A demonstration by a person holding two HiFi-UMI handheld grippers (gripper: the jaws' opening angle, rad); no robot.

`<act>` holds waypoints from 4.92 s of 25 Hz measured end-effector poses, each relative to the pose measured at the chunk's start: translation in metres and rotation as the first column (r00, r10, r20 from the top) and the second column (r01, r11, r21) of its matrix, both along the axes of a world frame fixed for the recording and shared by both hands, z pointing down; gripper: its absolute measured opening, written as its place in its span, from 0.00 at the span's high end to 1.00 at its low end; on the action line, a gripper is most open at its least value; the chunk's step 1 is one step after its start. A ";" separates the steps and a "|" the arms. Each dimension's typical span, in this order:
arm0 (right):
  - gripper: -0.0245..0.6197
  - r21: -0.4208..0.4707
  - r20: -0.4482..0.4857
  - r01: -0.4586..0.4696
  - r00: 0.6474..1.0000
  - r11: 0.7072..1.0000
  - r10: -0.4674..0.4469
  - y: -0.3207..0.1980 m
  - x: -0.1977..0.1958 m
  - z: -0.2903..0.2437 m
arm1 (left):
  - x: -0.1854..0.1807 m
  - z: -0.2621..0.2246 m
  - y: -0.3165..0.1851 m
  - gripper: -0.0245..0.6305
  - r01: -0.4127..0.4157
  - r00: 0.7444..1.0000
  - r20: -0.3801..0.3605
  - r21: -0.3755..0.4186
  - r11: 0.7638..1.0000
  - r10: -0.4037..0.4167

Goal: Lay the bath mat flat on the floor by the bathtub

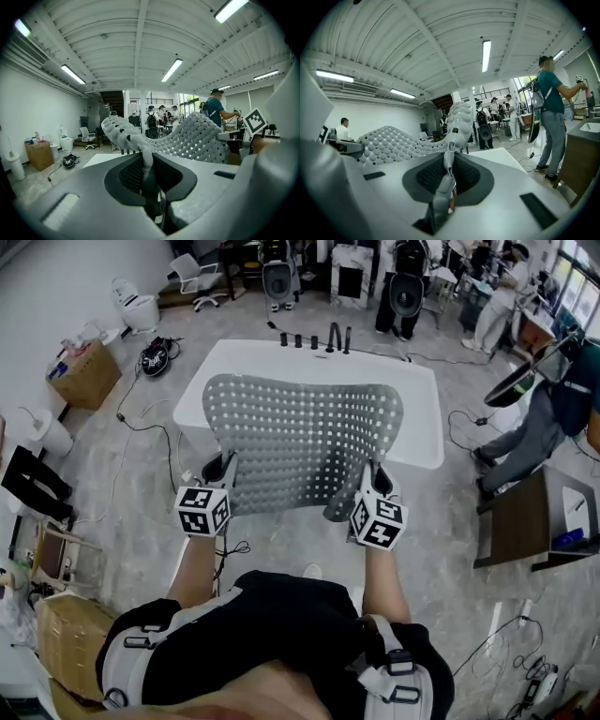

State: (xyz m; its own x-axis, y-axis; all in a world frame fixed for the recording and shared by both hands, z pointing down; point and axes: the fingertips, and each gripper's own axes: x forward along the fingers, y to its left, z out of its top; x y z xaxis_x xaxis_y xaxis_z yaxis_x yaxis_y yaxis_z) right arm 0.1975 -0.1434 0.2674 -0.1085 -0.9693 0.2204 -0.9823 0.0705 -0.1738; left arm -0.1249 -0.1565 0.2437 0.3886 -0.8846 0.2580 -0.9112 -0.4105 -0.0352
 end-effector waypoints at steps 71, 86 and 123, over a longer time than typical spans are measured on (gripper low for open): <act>0.80 -0.812 -0.161 -0.263 0.959 0.521 0.233 -0.072 0.143 0.979 | -0.063 1.034 -0.148 0.80 0.051 0.997 0.072 -0.844 0.534 0.020; 0.95 -0.543 0.043 -0.056 0.995 0.838 0.094 -0.116 0.042 0.634 | -0.010 0.653 -0.187 0.96 -0.027 0.999 0.015 -0.564 0.825 0.043; 0.95 0.194 -0.036 -0.010 0.999 0.981 0.017 -0.134 -0.039 -0.080 | 0.062 -0.063 -0.150 0.96 -0.184 0.972 -0.123 0.119 0.976 0.199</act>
